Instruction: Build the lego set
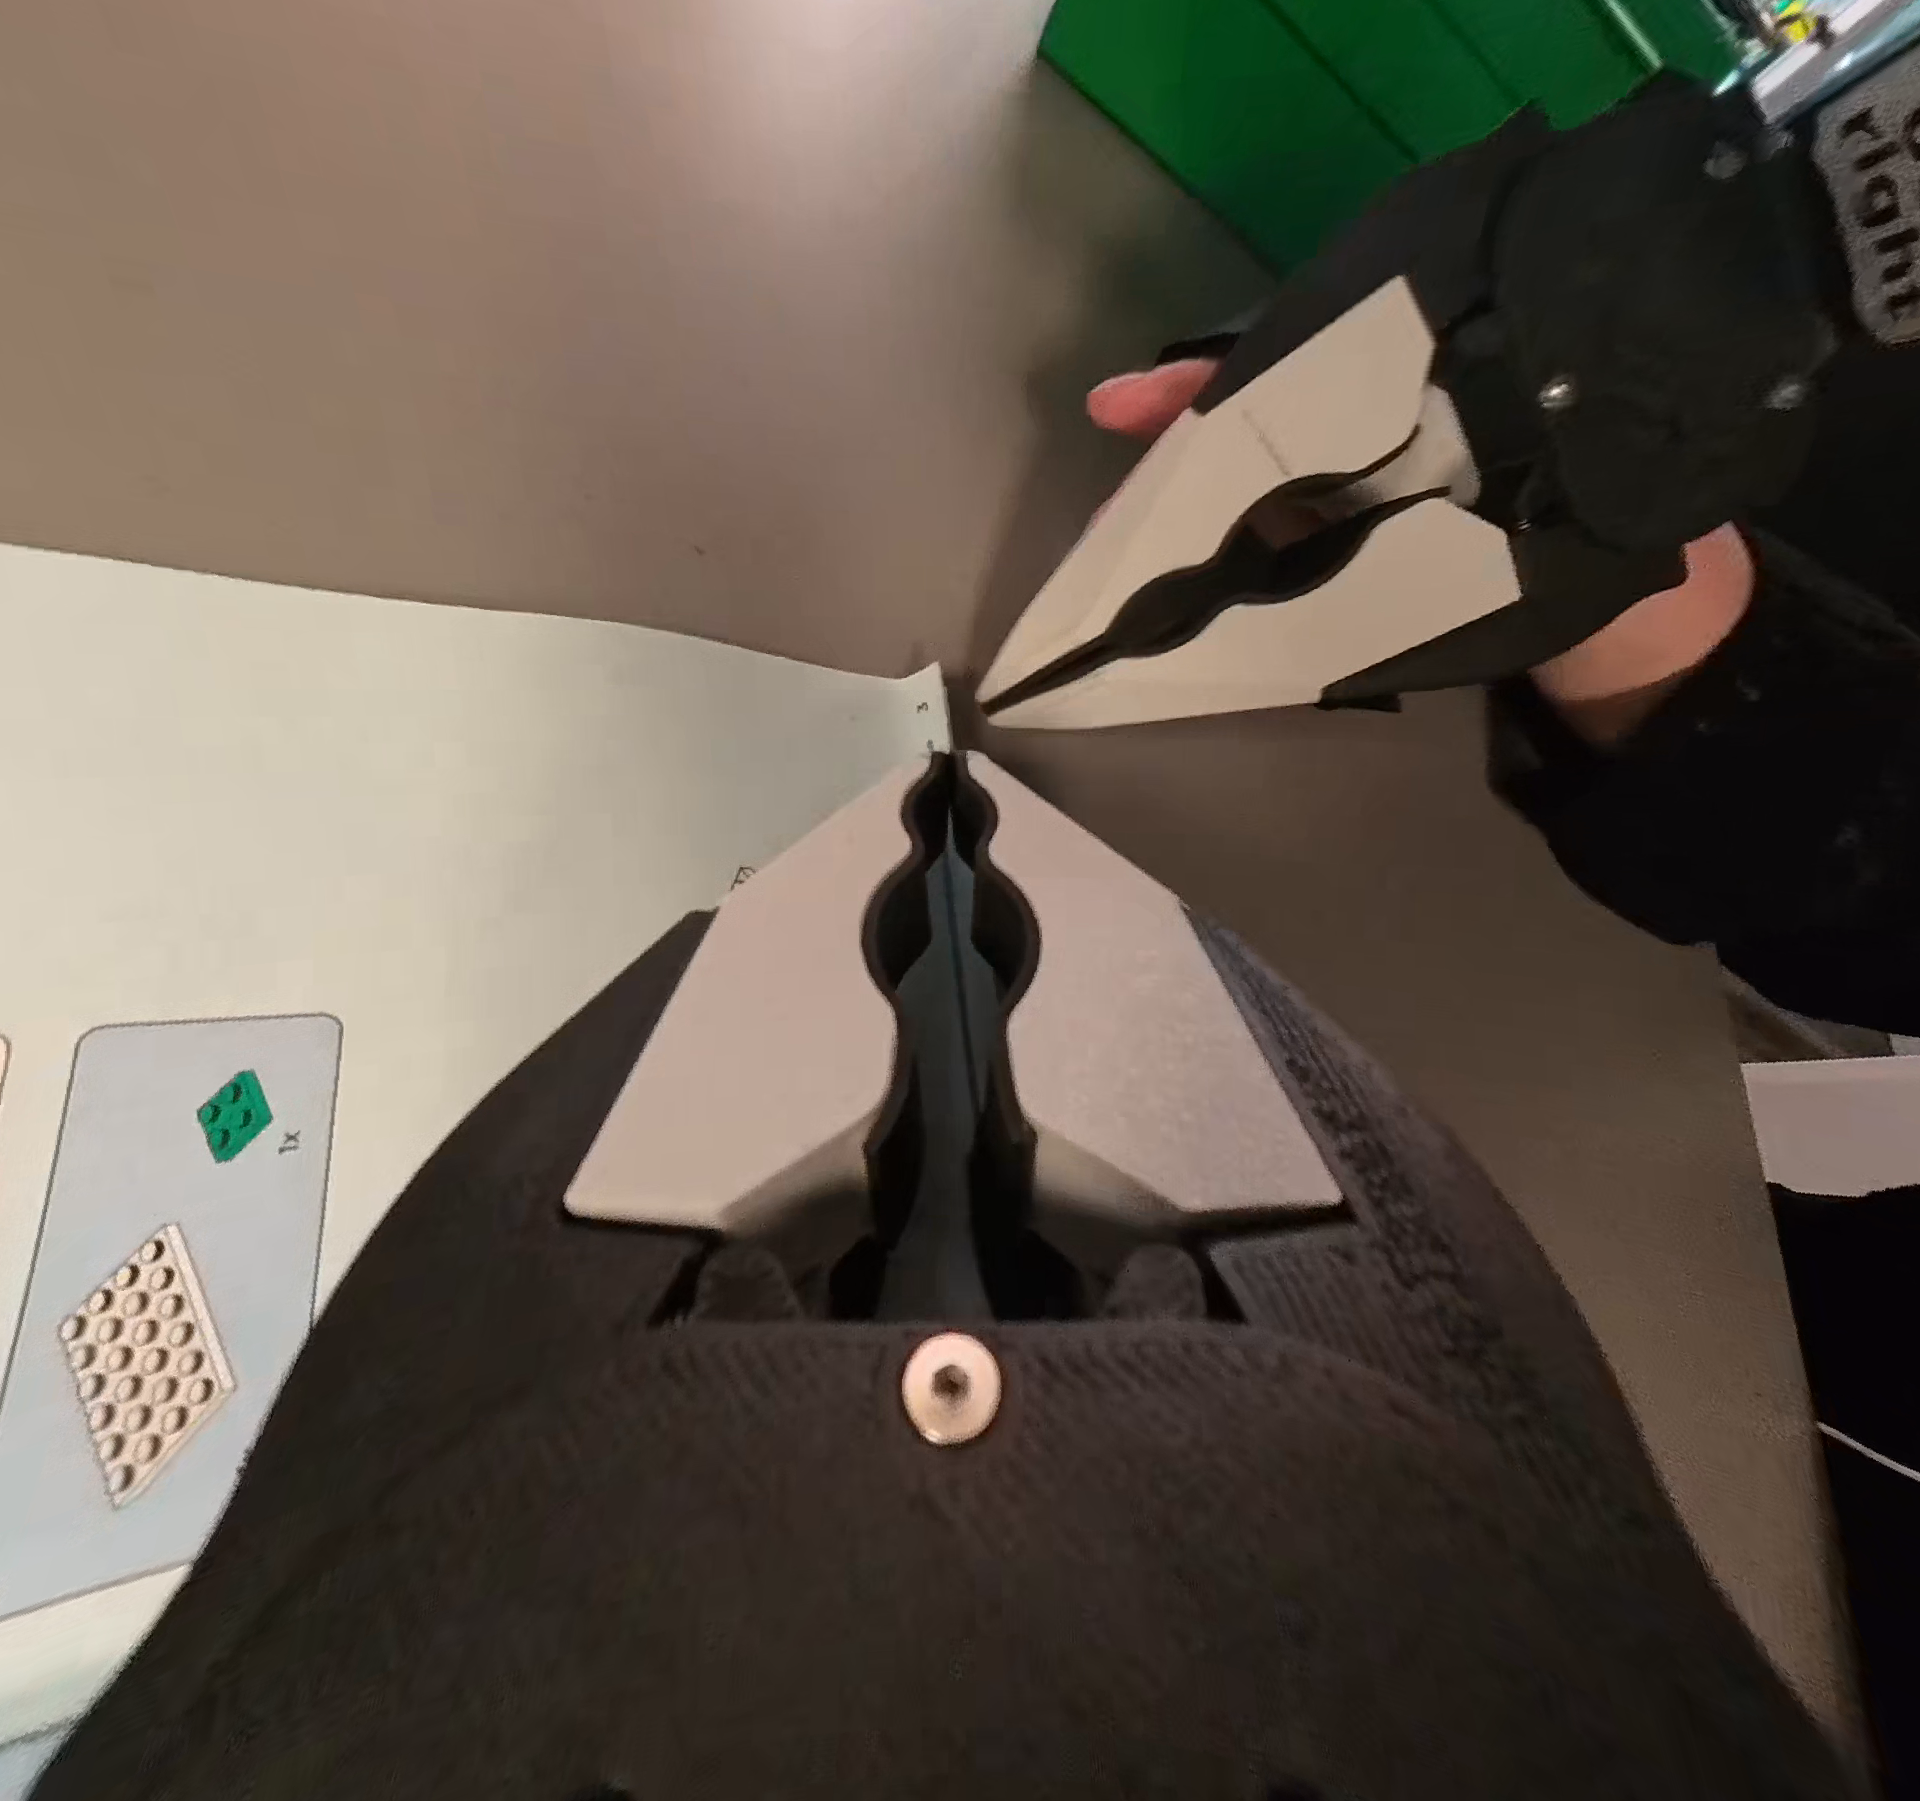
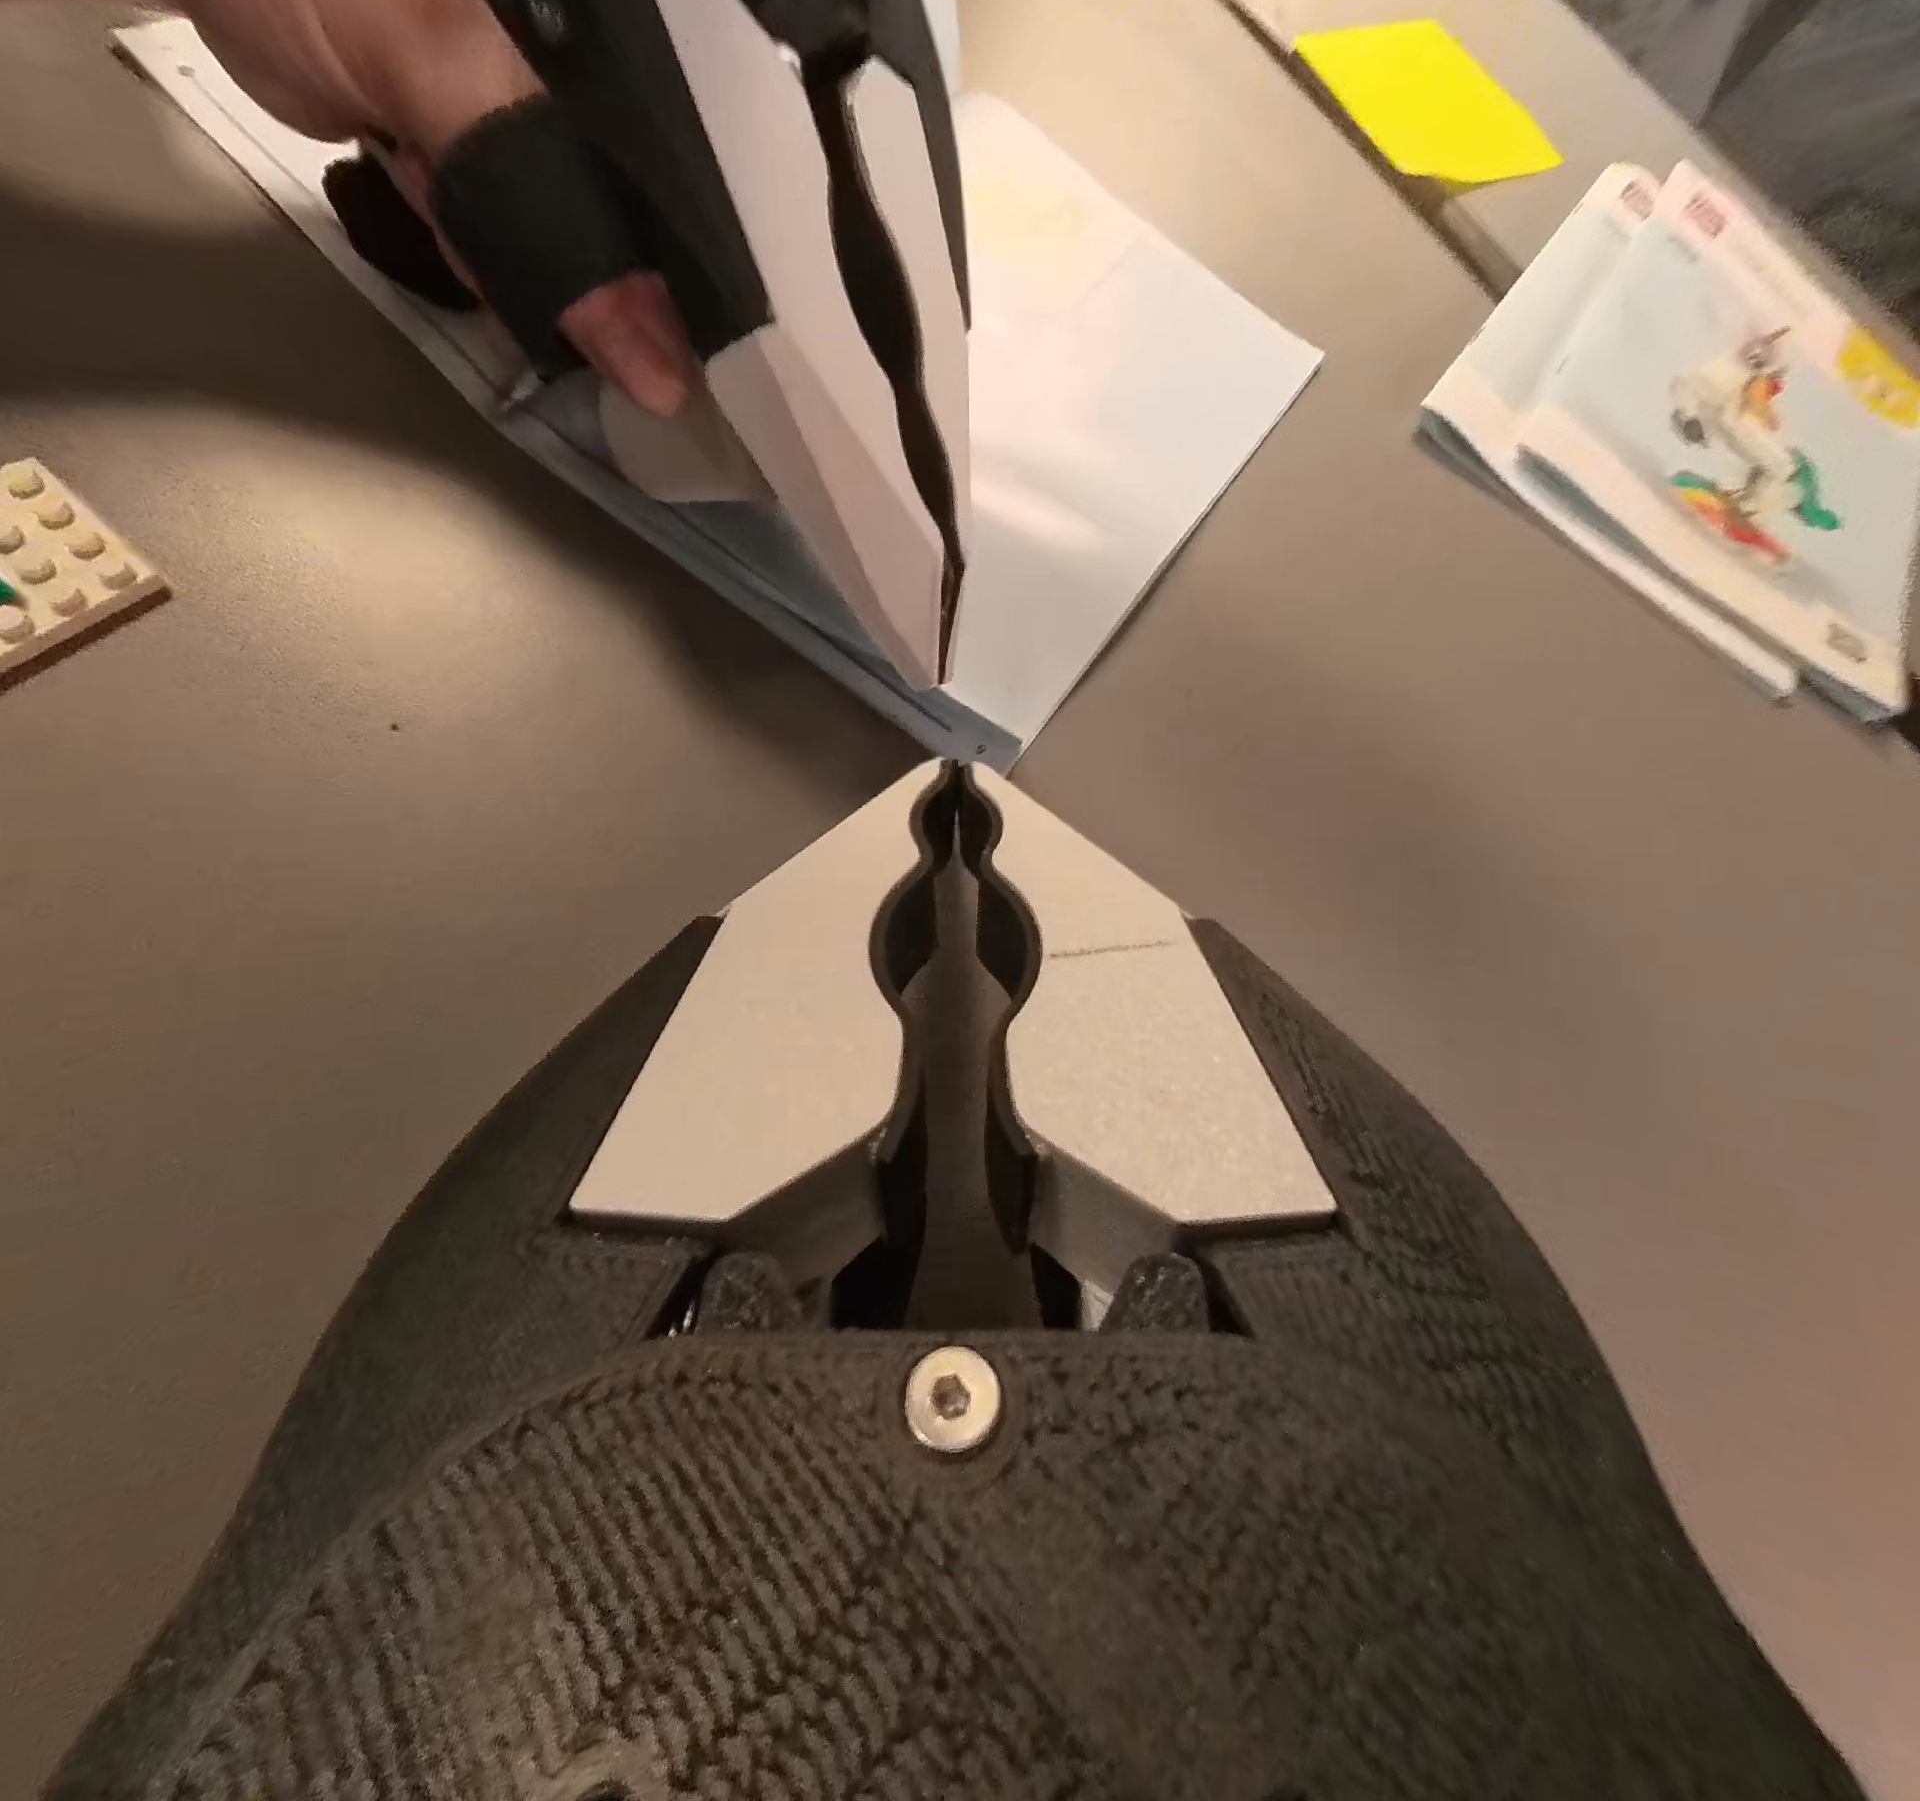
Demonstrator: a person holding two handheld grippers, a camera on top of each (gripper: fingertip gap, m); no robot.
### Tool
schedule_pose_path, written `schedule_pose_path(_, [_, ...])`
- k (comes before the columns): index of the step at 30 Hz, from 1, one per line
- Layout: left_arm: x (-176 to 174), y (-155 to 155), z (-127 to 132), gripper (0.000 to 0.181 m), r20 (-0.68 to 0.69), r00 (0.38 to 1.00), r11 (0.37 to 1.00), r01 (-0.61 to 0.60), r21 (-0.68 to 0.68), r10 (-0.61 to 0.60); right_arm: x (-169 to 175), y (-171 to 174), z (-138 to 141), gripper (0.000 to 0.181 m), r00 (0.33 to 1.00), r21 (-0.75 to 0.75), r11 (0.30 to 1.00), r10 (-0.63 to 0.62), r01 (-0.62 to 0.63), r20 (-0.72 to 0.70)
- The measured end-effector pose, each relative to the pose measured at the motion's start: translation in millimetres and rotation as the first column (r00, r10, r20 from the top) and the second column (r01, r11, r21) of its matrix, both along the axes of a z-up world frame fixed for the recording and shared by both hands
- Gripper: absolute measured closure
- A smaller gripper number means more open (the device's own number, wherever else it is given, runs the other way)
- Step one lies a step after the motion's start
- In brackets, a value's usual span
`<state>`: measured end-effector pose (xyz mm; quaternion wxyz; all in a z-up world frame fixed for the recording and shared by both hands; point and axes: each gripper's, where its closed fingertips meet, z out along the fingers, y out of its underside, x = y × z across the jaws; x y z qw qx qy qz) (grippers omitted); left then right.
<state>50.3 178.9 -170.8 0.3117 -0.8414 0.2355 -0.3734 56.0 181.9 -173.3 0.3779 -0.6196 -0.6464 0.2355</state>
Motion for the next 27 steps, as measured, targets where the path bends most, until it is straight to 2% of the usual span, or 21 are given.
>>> schedule_pose_path(13, [0, 0, 1, 0.181, 0.05, 0.999, 0.999, 0.003, -0.042, -0.001, -12, 5, -5, 0.181, 1.0, -0.076, 0.997, 0.013, -0.011, 0.027])
schedule_pose_path(27, [-1, 0, 0, 0.181, 0.096, 0.995, 0.993, 0.011, -0.117, 0.0, -5, 6, -5, 0.181, 0.999, -0.038, 0.999, -0.017, 0.018, 0.029])
